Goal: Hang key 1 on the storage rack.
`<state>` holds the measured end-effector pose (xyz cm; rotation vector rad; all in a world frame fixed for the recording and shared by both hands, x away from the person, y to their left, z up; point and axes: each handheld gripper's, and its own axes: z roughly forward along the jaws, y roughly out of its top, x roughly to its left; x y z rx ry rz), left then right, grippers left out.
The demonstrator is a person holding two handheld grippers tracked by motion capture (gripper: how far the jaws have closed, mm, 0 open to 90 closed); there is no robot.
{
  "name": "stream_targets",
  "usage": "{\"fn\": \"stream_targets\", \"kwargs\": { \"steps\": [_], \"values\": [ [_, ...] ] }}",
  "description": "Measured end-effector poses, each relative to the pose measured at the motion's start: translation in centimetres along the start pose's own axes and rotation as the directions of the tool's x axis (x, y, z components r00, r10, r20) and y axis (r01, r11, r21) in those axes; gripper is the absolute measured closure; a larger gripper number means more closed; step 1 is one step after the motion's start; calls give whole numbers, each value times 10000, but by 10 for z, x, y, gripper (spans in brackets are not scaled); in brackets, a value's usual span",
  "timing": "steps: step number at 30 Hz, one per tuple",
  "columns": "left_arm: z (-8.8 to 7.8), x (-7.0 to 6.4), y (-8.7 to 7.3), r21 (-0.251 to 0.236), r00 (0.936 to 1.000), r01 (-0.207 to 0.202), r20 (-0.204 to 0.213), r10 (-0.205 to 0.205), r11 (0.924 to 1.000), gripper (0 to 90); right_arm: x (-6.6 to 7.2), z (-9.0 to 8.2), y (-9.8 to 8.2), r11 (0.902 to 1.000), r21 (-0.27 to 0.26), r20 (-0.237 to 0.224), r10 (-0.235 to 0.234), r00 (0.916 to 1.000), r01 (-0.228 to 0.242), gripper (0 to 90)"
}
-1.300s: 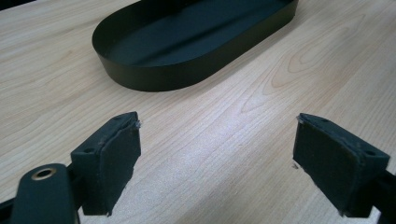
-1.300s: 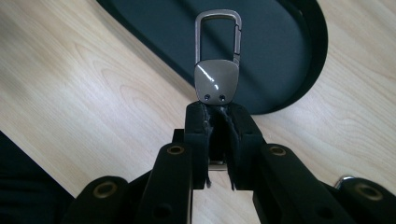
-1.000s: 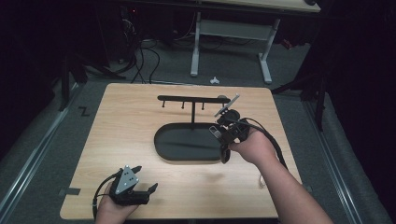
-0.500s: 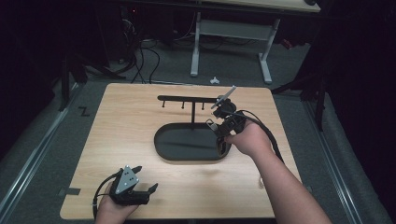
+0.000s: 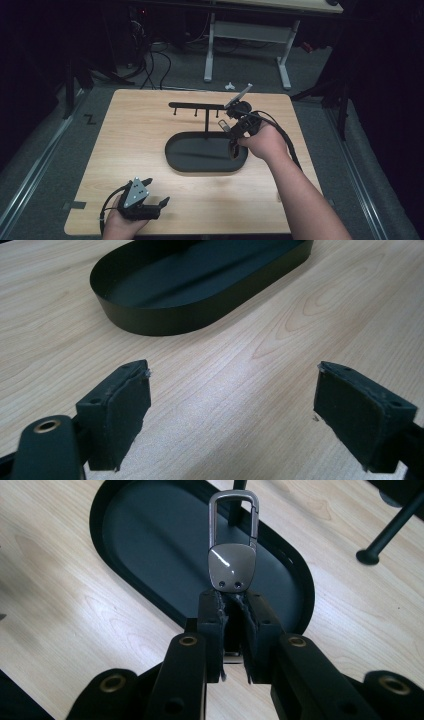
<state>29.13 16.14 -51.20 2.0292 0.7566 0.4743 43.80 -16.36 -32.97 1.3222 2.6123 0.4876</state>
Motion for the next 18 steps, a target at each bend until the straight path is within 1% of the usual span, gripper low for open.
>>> {"fn": "stream_targets", "kwargs": {
  "steps": [1,2,5,6,7,8,10,11,12,15,16,18],
  "values": [
    [0,0,0,-6,10000,5,-2,-5,10000,157,0,0,1,10000,-55,-27,54,10000,-54,809],
    [0,0,0,-9,10000,7,-2,-7,10000,157,0,0,2,10000,-55,18,-10,10000,10,809],
    [0,0,0,22,10000,-5,16,4,10000,157,1,-1,6,10000,-94,-5,-5,10000,5,809],
    [0,0,0,23,10000,1,21,-1,10000,157,1,-1,7,9999,-142,-16,75,10000,-76,809],
    [0,0,0,28,10000,3,24,-3,10000,157,1,-1,9,9999,-153,24,-40,10000,41,809],
    [0,0,0,3,10000,8,5,-8,10000,157,1,-1,10,9998,-189,-8,64,10000,-64,809],
    [0,0,0,7,10000,9,25,-9,10000,157,1,-1,13,9998,-202,55,13,10000,-12,809],
    [1,0,0,8,10000,6,31,-6,10000,157,1,-1,14,9997,-249,26,66,10000,-66,809],
    [1,0,0,7,10000,7,36,-7,10000,157,1,-1,16,9997,-227,89,71,9999,-68,809],
    [0,0,0,0,10000,9,46,-9,10000,157,1,1,20,9996,-269,68,100,9999,-98,809],
    [0,0,0,-4,10000,17,44,-17,10000,157,1,2,22,9995,-218,109,217,9997,-215,809],
    [0,0,0,25,10000,10,72,-11,10000,157,0,5,24,9996,-230,137,174,9998,-170,809]
  ]
}}
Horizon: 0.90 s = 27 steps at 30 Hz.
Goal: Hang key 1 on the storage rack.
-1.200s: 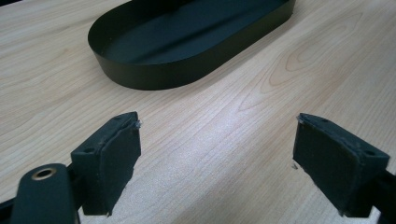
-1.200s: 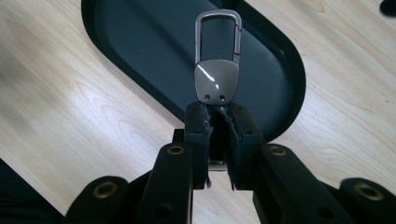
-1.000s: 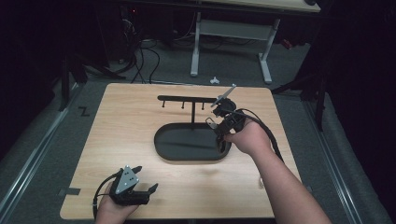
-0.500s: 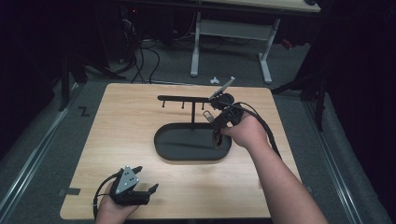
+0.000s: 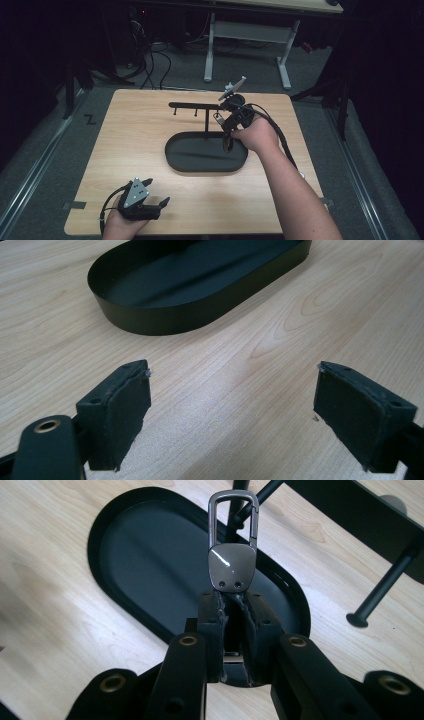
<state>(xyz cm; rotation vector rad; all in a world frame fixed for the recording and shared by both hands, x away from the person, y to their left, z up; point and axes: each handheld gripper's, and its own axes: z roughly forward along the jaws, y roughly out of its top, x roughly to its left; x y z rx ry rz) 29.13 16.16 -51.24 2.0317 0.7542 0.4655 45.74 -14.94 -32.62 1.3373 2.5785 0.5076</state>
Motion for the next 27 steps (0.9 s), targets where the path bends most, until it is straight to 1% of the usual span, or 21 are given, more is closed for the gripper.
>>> {"fn": "stream_targets", "kwargs": {
  "steps": [5,8,10,13,17,18,21,22,24,25,27],
  "values": [
    [0,0,0,-21,10000,9,26,-9,10000,157,-1,10,4,9999,90,183,107,9998,-109,809],
    [0,0,0,-20,10000,9,41,-9,10000,157,-2,13,5,9998,74,171,169,9997,-171,809],
    [0,0,0,-20,10000,5,54,-5,10000,157,-2,15,6,9997,113,249,217,9995,-220,809],
    [1,-1,0,-44,10000,0,51,0,10000,157,-3,18,7,9997,164,280,189,9994,-194,809],
    [1,-1,0,-61,10000,3,50,-3,10000,157,-5,23,10,9997,98,363,238,9991,-241,808],
    [1,-1,0,-61,10000,3,53,-3,10000,157,-5,24,11,9993,96,371,355,9987,-359,808],
    [1,-1,0,-57,10000,0,64,0,10000,157,-7,26,13,9989,47,434,460,9980,-463,807],
    [1,-1,0,-55,10000,3,68,-3,10000,157,-8,28,14,9991,2,448,428,9981,-429,807],
    [1,-1,0,-20,9999,4,102,-4,10000,157,-8,29,16,9985,-4,471,550,9974,-550,806],
    [1,-1,0,-13,9999,-6,108,6,10000,157,-9,31,16,9987,-29,506,509,9974,-508,805],
    [2,-1,0,-3,9999,-11,113,11,10000,157,-9,32,17,9983,-77,528,582,9969,-579,803]
  ]
}}
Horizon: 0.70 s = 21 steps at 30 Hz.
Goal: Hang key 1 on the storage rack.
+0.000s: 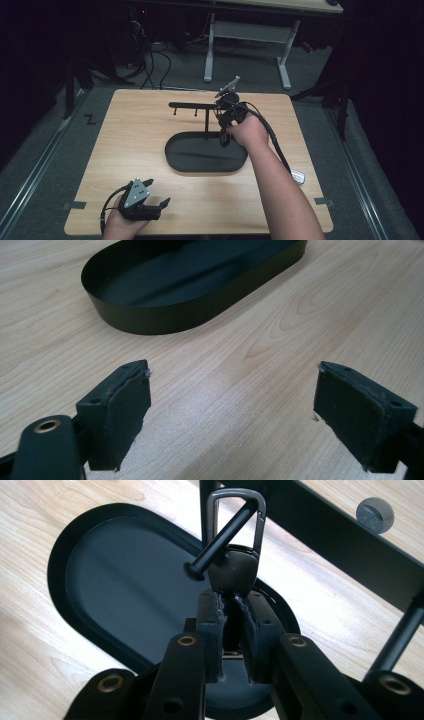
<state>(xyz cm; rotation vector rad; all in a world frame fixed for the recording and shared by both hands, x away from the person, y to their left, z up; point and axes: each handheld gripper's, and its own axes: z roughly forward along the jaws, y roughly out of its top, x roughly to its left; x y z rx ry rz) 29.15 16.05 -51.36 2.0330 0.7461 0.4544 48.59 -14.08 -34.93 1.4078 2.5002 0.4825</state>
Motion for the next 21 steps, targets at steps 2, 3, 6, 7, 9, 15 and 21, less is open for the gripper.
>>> {"fn": "stream_targets", "kwargs": {
  "steps": [2,3,6,7,9,15,21],
  "values": [
    [0,0,0,14,10000,-1,10,1,10000,157,0,1,1,10000,10,59,-43,10000,43,802],
    [0,0,0,14,10000,-2,10,2,10000,157,-1,2,1,10000,-9,59,-71,10000,71,800],
    [0,0,0,5,10000,1,-1,-1,10000,157,0,4,1,9999,45,132,-90,9999,89,793],
    [0,0,0,5,10000,-1,-7,1,10000,157,0,5,1,9998,43,187,-213,9996,213,781],
    [-1,1,0,24,10000,0,2,0,10000,157,1,6,0,9999,-43,44,-115,9999,116,766],
    [1,0,0,63,10000,-9,53,9,10000,157,2,-1,-9,9998,-126,-11,-167,9999,167,715],
    [2,0,0,28,10000,-48,11,48,10000,157,2,-12,-29,9995,-316,-123,-94,9999,91,648]
  ]
}}
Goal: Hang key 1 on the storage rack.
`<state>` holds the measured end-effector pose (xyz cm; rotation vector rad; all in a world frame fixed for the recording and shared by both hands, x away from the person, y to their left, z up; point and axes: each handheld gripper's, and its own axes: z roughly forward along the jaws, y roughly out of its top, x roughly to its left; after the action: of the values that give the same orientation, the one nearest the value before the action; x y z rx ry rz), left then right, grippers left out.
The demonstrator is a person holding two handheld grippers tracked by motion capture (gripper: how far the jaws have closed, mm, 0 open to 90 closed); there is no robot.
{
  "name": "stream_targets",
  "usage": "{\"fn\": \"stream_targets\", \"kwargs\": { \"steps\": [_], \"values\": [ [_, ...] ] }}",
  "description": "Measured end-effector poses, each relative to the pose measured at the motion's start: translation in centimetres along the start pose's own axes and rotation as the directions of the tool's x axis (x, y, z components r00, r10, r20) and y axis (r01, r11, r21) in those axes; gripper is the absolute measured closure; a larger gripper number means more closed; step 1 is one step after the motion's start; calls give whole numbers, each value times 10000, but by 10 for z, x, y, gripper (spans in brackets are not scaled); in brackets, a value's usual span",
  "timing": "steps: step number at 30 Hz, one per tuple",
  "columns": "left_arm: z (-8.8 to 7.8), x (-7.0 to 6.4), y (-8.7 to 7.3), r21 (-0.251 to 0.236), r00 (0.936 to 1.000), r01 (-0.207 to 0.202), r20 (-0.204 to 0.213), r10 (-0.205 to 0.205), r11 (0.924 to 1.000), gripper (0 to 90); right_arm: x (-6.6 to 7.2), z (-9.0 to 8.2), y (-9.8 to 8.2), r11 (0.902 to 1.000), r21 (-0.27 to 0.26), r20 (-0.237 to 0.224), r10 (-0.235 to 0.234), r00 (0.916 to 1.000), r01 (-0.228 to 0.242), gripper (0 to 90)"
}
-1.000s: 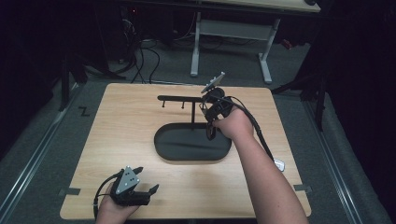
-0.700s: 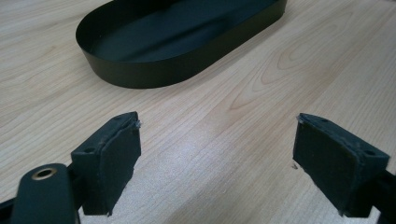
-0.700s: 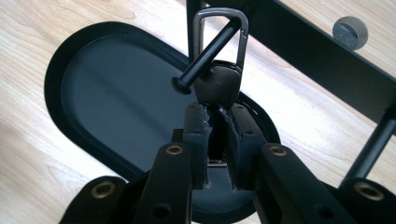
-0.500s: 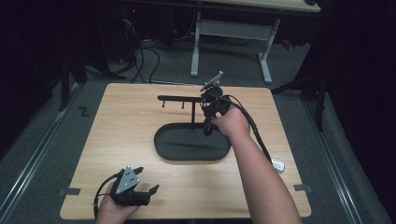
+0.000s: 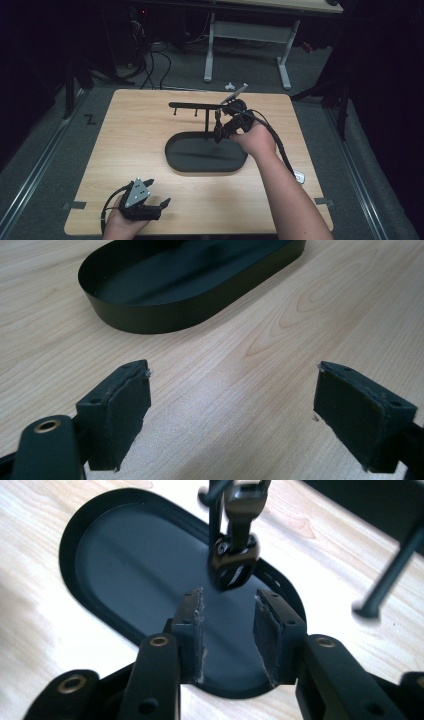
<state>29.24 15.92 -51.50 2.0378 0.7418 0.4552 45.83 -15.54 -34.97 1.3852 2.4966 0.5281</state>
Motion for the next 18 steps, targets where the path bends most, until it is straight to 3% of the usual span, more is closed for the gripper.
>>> {"fn": "stream_targets", "kwargs": {
  "steps": [9,18],
  "values": [
    [1,0,0,56,10000,32,-17,-32,10000,158,0,-9,-43,9991,-382,-284,184,9994,-194,552],
    [3,0,0,157,10000,-46,-7,46,9999,159,-2,-2,-87,9990,-428,-330,89,9994,-103,489]
  ]
}}
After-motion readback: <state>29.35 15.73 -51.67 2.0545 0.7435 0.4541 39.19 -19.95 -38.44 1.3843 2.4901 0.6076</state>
